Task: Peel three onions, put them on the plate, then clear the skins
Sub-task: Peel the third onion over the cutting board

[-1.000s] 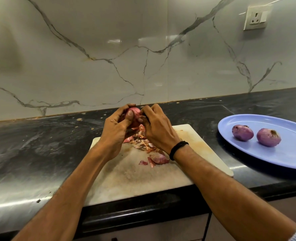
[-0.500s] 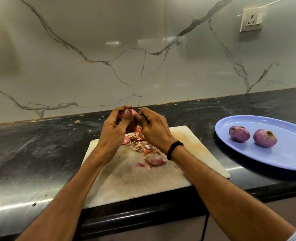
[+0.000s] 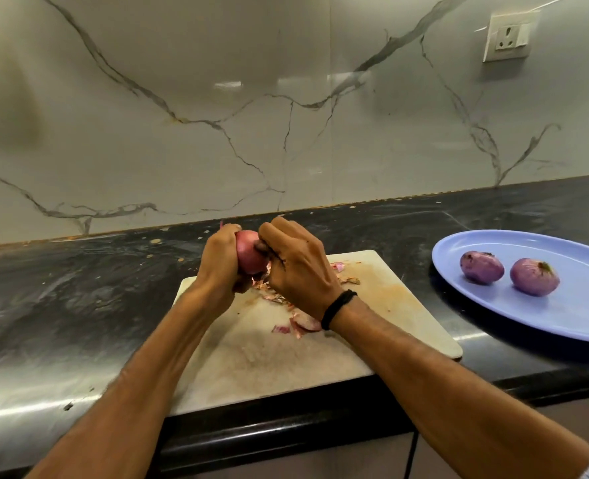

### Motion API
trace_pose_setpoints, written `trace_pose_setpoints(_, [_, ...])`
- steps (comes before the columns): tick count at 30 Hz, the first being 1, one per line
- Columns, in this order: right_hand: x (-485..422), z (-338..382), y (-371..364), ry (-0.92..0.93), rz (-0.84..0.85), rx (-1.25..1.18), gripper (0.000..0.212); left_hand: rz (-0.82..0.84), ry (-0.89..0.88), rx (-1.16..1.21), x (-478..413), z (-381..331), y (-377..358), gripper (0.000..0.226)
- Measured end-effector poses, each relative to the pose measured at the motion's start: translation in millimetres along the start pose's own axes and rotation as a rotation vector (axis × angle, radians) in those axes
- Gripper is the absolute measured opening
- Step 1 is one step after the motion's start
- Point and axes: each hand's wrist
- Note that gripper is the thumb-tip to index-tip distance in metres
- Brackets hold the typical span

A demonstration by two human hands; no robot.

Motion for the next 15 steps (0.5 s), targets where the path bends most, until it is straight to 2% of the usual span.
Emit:
trace_pose_setpoints(1, [0, 1, 1, 0.054, 0.004, 0.035, 0.019, 0.049, 0.042, 0.031, 1, -1, 2, 0.032])
trace_pose_setpoints(3, [2, 0, 1, 0.079, 0.024, 0.064, 0.02, 0.134, 0.093, 0.021, 3, -4, 5, 0.05])
trace_pose_setpoints(6, [3, -9, 0, -0.141, -0.022, -0.022, 0.015, 0.136, -0.059, -0.125, 5, -1, 4, 0.073])
trace_pose_setpoints(8, [1, -19, 0, -0.27, -0.076, -0.041, 0.016, 0.163, -0.239, -0.199, 8, 4, 0, 0.07])
trace_pose_setpoints(11, [0, -23, 2, -0.305, -0.076, -0.069, 0.02, 0.14, -0.438, -0.331, 9, 7, -5, 0.054])
trace_pose_setpoints(13, [0, -18, 2, -0.284, -0.071, -0.113, 0.022, 0.111, -0.379, -0.325, 10, 3, -6, 0.054])
trace_pose_setpoints(15, [-1, -11, -1, -0.239, -0.071, -0.13, 0.021, 0.112, -0.241, -0.243, 8, -1, -4, 0.064])
Point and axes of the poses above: each hand's wrist, its own x-axis away from the middle knuckle, its own y-axis out of the back of the hand, z = x × y, and after that the axes turned 10 degrees about -x, right-handed
